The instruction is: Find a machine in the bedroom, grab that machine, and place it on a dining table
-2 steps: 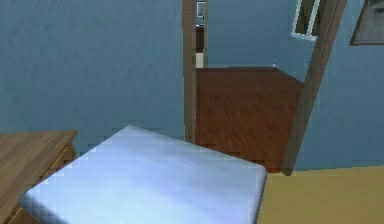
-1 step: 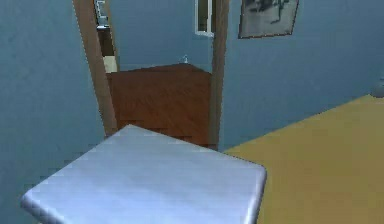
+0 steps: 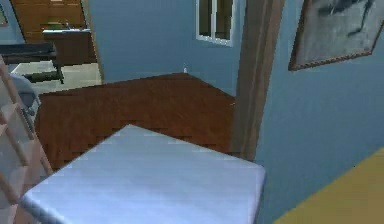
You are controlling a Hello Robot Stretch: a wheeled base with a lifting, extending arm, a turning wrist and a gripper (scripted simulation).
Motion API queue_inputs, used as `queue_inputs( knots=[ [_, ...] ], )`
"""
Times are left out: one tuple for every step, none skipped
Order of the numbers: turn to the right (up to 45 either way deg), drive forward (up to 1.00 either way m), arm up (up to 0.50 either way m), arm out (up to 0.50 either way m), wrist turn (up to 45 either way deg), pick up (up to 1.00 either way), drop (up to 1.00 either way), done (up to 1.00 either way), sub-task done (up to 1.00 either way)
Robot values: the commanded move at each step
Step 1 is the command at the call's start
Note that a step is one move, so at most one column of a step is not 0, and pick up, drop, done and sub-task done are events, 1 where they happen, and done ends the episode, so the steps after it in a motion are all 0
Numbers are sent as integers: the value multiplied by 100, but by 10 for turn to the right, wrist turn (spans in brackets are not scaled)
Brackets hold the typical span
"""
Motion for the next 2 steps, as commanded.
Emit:
queue_inputs(
  knots=[
    [0, 20, 0, 0, 0, 0, 0, 0, 0],
    [-270, 0, 0, 0, 0, 0, 0, 0, 0]
  ],
)
